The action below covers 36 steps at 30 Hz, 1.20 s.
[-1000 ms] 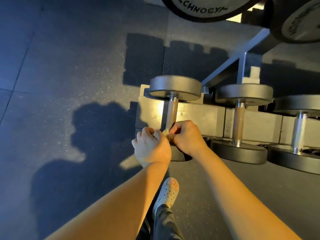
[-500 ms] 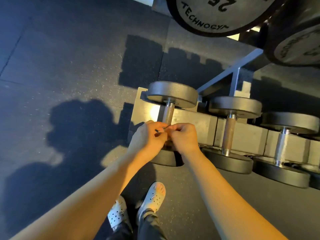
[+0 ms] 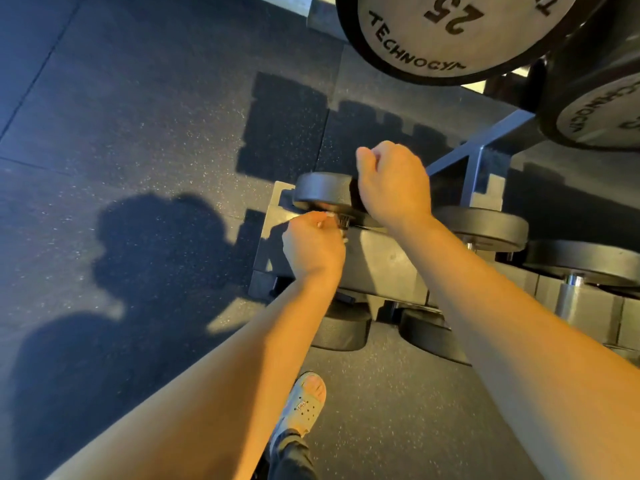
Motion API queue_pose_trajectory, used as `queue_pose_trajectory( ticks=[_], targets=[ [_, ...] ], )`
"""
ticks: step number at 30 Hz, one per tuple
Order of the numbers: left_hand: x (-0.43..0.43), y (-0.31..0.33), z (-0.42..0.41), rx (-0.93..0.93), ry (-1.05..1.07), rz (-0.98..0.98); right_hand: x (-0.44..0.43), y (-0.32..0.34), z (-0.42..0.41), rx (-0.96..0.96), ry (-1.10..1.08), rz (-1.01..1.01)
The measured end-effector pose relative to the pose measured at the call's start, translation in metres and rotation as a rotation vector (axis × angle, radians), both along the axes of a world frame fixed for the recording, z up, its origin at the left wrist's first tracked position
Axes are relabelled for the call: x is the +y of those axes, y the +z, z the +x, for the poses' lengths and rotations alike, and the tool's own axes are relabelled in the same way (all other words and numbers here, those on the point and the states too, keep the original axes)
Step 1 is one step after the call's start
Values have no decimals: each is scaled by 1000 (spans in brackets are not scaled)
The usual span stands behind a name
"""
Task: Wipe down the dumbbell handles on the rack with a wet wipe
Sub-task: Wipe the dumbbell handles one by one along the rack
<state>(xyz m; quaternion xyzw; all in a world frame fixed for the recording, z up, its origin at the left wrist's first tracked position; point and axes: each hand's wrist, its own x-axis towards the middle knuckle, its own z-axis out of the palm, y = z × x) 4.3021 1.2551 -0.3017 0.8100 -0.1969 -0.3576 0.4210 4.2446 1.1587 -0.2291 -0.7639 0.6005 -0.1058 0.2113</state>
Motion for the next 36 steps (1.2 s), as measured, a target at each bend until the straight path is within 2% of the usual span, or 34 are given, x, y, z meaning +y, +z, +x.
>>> queue_pose_trajectory(
  ticks=[2,4,6,8,9,11,12,14,15,18,19,21,23,25,27,29,30,31,32,34,36],
  targets=[
    [-10,-9,2,197,99,92,1,-16,12,-41,-17,31],
    [-19,-24,17,512,116,160,3,-24,14,-65,-39,-16],
    [-25,-29,33,873,15,177,1,-28,9,-60,-35,-14],
    [-27,-27,41,1144,-124,113,-2,-29,7,-69,-35,12],
    [-28,-20,41,1211,-130,99,-1,-29,7,-59,-33,20],
    [-32,-4,34,1241,33,90,0,-29,9,-37,-40,24],
    [-31,1,27,1173,141,90,1,-28,9,-26,-48,25],
    [-18,12,15,868,167,136,2,-26,10,-12,-54,34],
    [-7,15,8,682,92,135,3,-24,10,-4,-51,37],
    [24,14,-9,27,-256,-60,4,-19,13,16,-41,38],
    [25,11,-9,-158,-283,-116,4,-19,13,18,-38,36],
    [19,7,-5,-331,-254,-136,4,-19,13,21,-24,35],
    [11,3,0,-322,-191,-76,5,-19,12,25,-1,38],
    [6,-1,-1,-153,-59,-57,4,-21,10,24,7,34],
    [-6,5,0,170,86,15,3,-23,10,15,10,32],
    [-20,2,12,729,162,69,2,-25,9,0,18,33],
    [-24,0,20,1041,145,61,2,-26,8,-6,21,30],
    [-25,-3,29,1251,89,61,1,-26,7,-5,23,28],
    [-24,-6,36,1354,20,57,0,-27,6,-3,26,29],
    [-27,-10,42,1364,-59,63,0,-28,5,-2,29,30],
    [-29,-6,34,1263,82,51,0,-29,6,-3,34,29]
  ],
)
